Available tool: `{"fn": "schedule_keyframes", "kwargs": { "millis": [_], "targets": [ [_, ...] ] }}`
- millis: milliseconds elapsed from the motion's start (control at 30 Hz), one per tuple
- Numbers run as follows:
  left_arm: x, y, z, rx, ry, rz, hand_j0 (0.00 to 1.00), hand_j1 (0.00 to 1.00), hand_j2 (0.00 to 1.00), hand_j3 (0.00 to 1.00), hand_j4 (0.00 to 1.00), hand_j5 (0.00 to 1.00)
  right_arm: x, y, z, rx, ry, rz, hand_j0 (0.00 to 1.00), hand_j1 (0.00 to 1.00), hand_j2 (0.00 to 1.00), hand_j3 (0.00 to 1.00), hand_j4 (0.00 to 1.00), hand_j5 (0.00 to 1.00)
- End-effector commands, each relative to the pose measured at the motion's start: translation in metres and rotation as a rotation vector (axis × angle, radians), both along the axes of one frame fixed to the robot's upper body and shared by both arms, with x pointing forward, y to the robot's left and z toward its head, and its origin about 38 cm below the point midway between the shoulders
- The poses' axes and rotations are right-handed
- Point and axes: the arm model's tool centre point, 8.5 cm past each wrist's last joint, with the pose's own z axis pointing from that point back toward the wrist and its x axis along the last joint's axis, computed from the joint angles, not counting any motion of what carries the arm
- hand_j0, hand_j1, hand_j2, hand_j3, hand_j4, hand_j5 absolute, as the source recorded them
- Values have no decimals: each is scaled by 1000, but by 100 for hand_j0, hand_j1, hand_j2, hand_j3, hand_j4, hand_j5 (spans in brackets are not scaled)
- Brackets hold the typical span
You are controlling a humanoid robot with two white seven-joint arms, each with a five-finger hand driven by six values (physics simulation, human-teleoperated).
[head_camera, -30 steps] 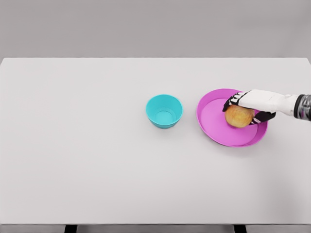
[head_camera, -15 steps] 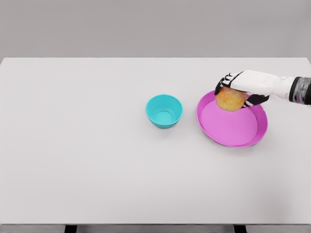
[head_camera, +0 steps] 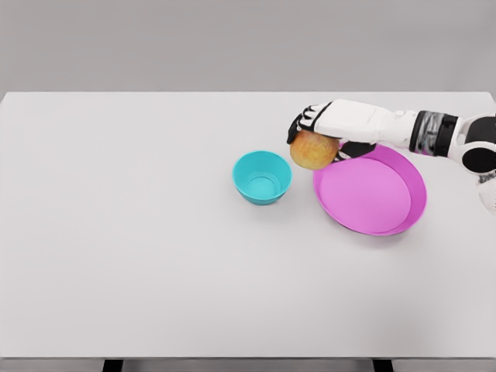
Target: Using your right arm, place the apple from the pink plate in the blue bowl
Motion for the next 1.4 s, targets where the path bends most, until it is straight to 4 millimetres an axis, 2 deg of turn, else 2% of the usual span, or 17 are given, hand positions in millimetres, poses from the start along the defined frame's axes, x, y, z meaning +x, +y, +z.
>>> {"fn": "schedule_keyframes", "kwargs": {
  "millis": [0, 133, 300, 533, 600, 733, 1067, 1133, 1167, 1200, 1367],
  "targets": [
    [0, 0, 0, 0, 0, 0, 100, 100, 100, 100, 100, 100, -1, 15, -4, 21, 12, 26, 50, 50, 50, 50, 50, 50],
    [0, 0, 0, 0, 0, 0, 100, 100, 100, 100, 100, 100, -2, 42, -5, 8, 13, 85, 50, 50, 50, 50, 50, 50],
    [0, 0, 0, 0, 0, 0, 100, 100, 100, 100, 100, 100, -3, 51, -8, 1, 18, 105, 50, 50, 50, 50, 50, 50],
    [0, 0, 0, 0, 0, 0, 100, 100, 100, 100, 100, 100, -3, 77, -11, -22, 20, 161, 50, 50, 50, 50, 50, 50],
    [0, 0, 0, 0, 0, 0, 100, 100, 100, 100, 100, 100, -2, 78, -14, -31, 27, 163, 50, 50, 50, 50, 50, 50],
    [0, 0, 0, -2, 0, 0, 100, 100, 100, 100, 100, 100, 11, 72, -23, -45, 56, 118, 51, 51, 51, 51, 51, 51],
    [0, 0, 0, 0, 0, 0, 100, 100, 100, 100, 100, 100, 12, 82, -29, -65, 71, 136, 52, 52, 52, 52, 52, 52],
    [1, 0, 0, 0, -1, 0, 100, 100, 100, 100, 100, 100, 13, 81, -29, -64, 72, 134, 55, 55, 55, 55, 55, 55],
    [0, 0, 0, 0, 0, 0, 100, 100, 100, 100, 100, 100, 14, 80, -30, -65, 76, 129, 65, 65, 65, 65, 65, 65],
    [0, 0, 0, 0, 0, 0, 100, 100, 100, 100, 100, 100, 14, 79, -30, -63, 79, 125, 100, 100, 100, 100, 100, 100],
    [0, 0, 0, -2, 0, 0, 100, 100, 100, 100, 100, 100, 14, 79, -30, -64, 76, 127, 100, 100, 100, 100, 100, 100]
  ]
}}
